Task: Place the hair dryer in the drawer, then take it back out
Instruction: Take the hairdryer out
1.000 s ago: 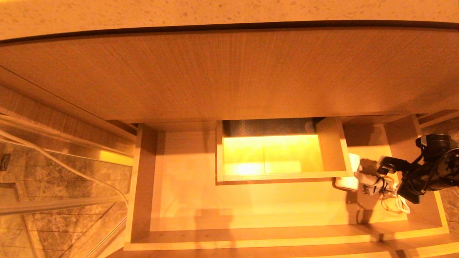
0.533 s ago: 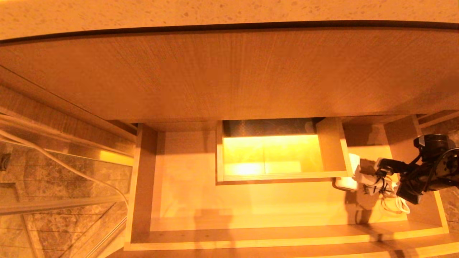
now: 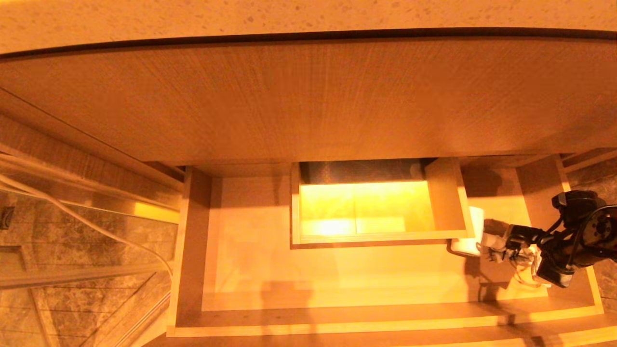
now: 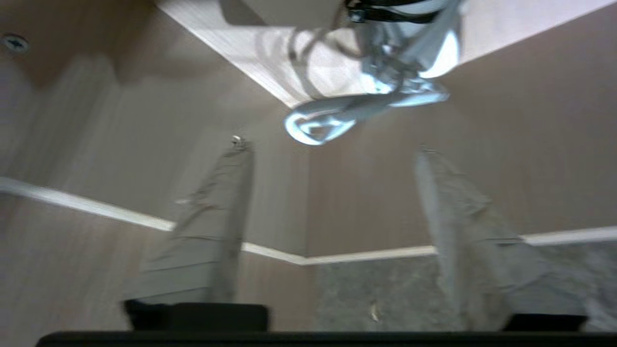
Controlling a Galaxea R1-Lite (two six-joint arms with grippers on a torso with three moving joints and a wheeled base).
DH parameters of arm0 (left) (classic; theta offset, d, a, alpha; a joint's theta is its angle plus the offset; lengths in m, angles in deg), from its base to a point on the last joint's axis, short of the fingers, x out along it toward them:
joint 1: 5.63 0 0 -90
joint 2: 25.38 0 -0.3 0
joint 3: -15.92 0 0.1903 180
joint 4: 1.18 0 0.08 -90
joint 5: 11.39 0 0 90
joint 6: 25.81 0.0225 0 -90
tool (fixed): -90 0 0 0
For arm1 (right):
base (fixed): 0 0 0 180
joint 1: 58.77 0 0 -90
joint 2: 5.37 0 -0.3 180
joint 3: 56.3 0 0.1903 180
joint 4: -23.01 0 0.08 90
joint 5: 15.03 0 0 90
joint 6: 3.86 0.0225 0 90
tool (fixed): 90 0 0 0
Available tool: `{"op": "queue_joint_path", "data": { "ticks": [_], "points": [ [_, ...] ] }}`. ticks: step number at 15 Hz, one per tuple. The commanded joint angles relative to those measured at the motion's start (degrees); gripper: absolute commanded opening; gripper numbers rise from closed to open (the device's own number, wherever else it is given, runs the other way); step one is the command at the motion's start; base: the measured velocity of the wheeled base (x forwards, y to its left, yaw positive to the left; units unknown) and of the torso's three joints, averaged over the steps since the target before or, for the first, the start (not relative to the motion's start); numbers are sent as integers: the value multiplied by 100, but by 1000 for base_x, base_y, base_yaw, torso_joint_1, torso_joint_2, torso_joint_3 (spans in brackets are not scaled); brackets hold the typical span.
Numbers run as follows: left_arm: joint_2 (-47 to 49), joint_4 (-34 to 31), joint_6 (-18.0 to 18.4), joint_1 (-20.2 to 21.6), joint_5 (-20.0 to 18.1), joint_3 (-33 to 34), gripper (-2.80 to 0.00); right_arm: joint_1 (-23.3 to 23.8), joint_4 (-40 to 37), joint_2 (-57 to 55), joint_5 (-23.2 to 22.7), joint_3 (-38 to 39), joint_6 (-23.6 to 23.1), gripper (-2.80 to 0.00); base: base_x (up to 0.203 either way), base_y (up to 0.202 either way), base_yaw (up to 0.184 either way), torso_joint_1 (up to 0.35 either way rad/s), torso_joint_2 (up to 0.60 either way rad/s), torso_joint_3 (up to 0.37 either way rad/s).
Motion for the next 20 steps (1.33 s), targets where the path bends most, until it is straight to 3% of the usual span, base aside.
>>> {"op": "queue_joint_path", "data": {
  "ticks": [1,8,20],
  "points": [
    [0,0,0,0,2,0,0,23,-39,-165,0,-8,40,0,0,0,0,0,0,0],
    [0,0,0,0,2,0,0,23,2,-931,-17,-586,435,0,0,0,0,0,0,0],
    [0,0,0,0,2,0,0,15,97,-1377,-20,-919,495,0,0,0,0,0,0,0]
  ]
}}
